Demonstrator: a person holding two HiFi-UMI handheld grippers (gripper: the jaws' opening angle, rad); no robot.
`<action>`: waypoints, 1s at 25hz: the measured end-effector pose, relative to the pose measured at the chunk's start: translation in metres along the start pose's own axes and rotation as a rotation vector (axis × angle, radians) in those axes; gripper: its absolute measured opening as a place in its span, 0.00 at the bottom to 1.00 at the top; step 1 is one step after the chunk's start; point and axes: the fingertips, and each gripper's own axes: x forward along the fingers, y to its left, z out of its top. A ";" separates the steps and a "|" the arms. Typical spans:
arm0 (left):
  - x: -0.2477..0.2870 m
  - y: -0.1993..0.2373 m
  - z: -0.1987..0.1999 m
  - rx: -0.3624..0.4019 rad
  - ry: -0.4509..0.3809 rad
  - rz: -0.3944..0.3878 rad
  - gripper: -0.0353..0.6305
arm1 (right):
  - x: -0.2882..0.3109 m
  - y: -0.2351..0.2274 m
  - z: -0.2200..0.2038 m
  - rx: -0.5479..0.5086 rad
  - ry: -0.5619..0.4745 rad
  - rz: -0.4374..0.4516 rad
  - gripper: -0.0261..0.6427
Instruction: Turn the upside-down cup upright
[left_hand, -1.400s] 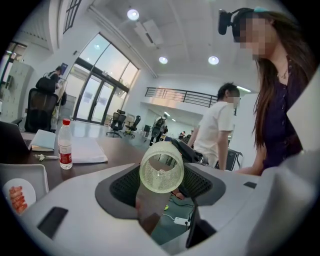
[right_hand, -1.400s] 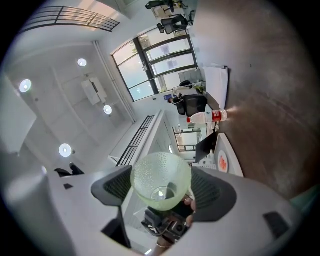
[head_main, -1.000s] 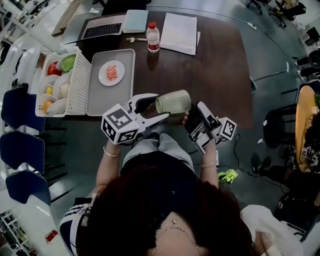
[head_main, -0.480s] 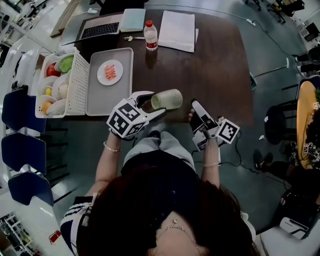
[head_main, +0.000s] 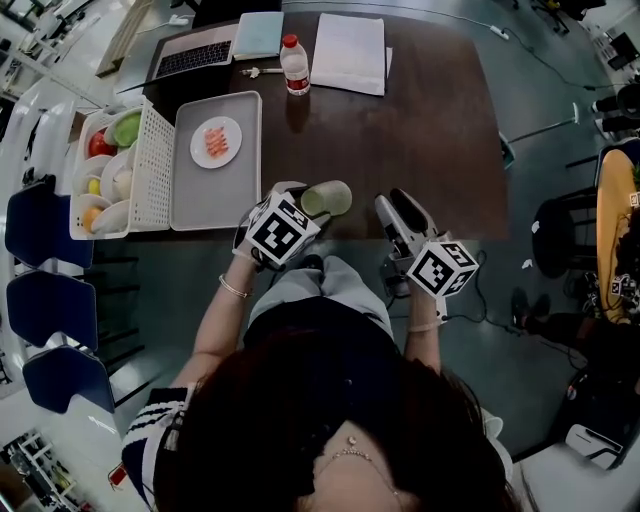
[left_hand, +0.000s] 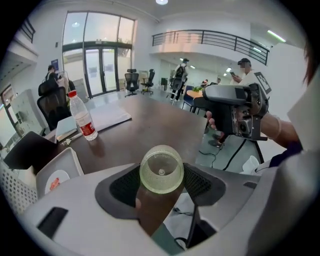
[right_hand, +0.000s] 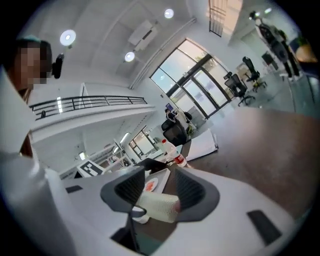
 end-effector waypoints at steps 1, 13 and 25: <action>0.003 0.001 -0.002 -0.003 0.012 0.006 0.47 | 0.000 0.000 0.000 -0.049 0.005 -0.025 0.33; 0.024 0.002 -0.025 0.059 0.161 0.033 0.47 | -0.006 -0.002 0.002 -0.318 -0.011 -0.179 0.11; 0.044 -0.005 -0.040 0.173 0.250 0.052 0.47 | -0.008 -0.004 -0.003 -0.299 0.000 -0.185 0.09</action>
